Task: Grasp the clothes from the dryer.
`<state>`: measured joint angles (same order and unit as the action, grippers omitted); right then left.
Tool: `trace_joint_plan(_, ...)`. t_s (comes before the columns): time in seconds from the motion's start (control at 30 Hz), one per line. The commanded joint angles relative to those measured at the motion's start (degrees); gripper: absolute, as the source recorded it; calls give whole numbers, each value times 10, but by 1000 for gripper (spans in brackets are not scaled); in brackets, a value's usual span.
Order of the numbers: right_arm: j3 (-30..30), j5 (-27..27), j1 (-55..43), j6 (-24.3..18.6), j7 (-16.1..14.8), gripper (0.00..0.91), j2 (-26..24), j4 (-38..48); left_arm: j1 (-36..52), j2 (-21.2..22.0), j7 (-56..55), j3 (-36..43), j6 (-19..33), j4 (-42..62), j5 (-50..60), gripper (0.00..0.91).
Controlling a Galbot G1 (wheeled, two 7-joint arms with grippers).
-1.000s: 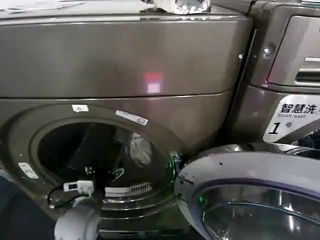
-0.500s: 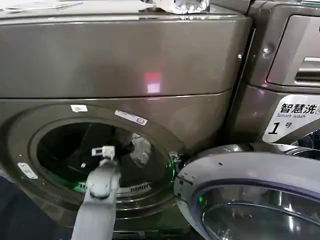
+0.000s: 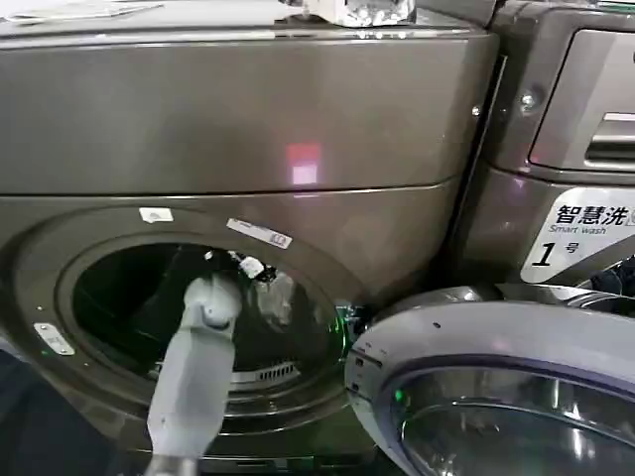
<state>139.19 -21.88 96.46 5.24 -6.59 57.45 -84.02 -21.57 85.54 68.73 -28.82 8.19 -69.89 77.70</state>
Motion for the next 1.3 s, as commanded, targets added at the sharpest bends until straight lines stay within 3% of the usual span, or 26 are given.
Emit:
trace_joint_plan(0.03,-1,1,-1,-1,-2,907,0,-3,40,3,85,5,76,51,32,907)
trace_joint_plan(0.57,-7,2,-5,-2,-3,907,3,-8,58,6,78,-2,-8,138,-53,907)
trace_joint_plan(1.3,-11,1,-5,-4,-4,907,4,-10,84,12,32,-25,-19,287,-76,907)
